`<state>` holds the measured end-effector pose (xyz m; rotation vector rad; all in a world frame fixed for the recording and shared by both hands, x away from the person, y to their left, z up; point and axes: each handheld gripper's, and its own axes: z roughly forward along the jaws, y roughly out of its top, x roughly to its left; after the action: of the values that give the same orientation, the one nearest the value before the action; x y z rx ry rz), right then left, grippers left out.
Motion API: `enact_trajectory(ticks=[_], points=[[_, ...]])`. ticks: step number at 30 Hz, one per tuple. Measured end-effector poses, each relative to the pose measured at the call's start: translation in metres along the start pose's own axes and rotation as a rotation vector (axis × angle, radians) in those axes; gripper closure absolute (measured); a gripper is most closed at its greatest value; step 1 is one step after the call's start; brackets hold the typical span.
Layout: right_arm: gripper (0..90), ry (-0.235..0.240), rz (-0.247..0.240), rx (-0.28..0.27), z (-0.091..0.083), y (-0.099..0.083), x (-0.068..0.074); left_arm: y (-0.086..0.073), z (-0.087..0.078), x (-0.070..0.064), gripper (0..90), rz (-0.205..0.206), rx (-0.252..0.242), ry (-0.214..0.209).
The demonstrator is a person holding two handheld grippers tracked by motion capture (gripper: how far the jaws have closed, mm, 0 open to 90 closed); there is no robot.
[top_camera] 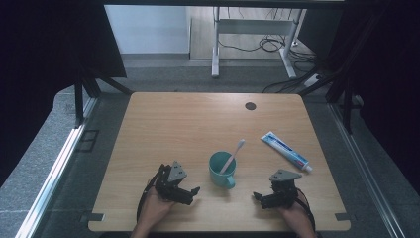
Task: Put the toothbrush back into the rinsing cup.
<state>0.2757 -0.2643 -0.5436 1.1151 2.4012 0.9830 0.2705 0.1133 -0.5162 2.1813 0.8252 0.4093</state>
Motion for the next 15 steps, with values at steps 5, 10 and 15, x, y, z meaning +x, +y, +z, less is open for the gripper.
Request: enact_trajectory(ticks=[5, 10, 15], points=[[0.0, -0.001, 0.000, 0.000, 0.000, 0.000, 0.000, -0.007, 0.002, -0.001, 0.0, -0.018, 0.008, -0.010], [0.0, -0.001, 0.000, 0.000, 0.000, 0.000, 0.000, -0.015, 0.007, -0.001, 0.0, -0.025, 0.034, -0.011], [0.0, 0.000, 0.000, 0.000, 0.000, 0.000, 0.000, -0.020, 0.010, 0.000, 0.0, -0.029, 0.052, -0.013]])
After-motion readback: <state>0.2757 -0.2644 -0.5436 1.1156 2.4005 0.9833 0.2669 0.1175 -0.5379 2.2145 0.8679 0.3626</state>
